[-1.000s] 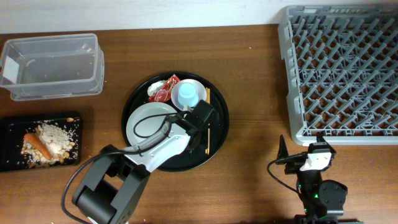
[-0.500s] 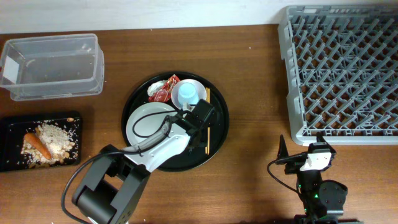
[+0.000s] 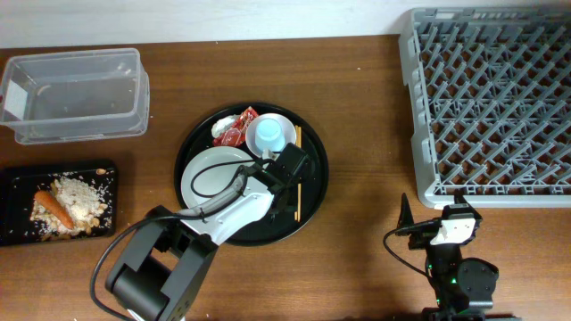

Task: Sort waste into correct bins and load items into the dishwasher rack
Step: 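Carry the mushroom left and drop it onto the black tray, then move the left gripper back over the red wrapper and tissue, then grasp the white tissue with the left gripper and carry it to the clear bin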

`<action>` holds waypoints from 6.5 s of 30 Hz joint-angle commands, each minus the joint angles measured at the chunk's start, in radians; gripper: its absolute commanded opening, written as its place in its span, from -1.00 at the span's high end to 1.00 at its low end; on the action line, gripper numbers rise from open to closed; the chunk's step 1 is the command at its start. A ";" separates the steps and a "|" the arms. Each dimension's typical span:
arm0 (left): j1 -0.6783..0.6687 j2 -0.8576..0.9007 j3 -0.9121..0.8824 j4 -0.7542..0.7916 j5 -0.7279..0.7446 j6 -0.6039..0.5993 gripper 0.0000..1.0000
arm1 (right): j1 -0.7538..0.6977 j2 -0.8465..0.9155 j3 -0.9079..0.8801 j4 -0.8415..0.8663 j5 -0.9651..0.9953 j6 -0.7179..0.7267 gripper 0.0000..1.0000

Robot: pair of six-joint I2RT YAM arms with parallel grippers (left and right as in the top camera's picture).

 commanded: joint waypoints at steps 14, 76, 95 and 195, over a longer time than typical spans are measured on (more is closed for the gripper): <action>-0.001 -0.040 0.187 -0.162 -0.014 0.033 0.43 | 0.006 -0.008 -0.005 -0.005 0.005 0.005 -0.96; 1.212 0.003 0.352 -0.314 0.151 -0.048 0.59 | 0.006 -0.008 -0.005 -0.005 0.005 0.005 -0.97; 0.700 -0.330 0.352 -0.141 0.520 0.248 -0.94 | 0.006 -0.008 -0.005 -0.005 0.005 0.005 -0.97; 0.854 -0.087 0.439 0.322 -0.102 0.421 0.98 | 0.006 -0.008 -0.005 -0.005 0.005 0.005 -0.97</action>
